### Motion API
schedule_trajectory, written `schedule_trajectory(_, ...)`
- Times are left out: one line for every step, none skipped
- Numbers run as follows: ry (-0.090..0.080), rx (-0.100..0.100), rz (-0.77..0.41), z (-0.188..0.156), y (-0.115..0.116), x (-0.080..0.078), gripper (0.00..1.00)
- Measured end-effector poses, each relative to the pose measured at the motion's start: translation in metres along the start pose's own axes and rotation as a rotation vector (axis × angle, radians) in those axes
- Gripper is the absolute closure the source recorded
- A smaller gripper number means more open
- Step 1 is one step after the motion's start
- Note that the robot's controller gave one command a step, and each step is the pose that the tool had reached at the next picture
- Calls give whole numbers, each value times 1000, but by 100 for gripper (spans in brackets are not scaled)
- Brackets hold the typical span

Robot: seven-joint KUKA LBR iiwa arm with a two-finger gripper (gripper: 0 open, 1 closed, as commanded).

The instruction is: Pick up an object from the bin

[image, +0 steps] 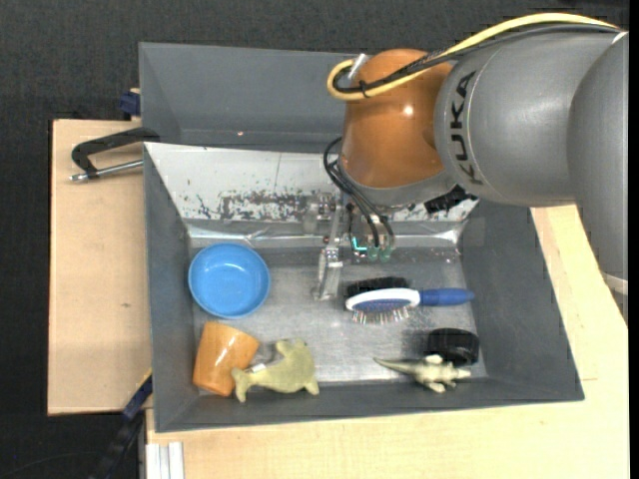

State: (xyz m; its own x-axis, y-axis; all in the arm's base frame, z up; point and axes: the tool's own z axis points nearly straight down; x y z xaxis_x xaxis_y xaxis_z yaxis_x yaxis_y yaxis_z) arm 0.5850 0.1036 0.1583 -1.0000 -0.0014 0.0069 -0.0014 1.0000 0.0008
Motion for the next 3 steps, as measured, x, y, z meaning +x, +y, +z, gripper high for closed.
schedule_trajectory(-4,3,-192,12,-59,59,0)
schedule_trajectory(-9,1,-272,72,-63,21,0)
schedule_trajectory(-17,3,-497,36,-62,-13,0)
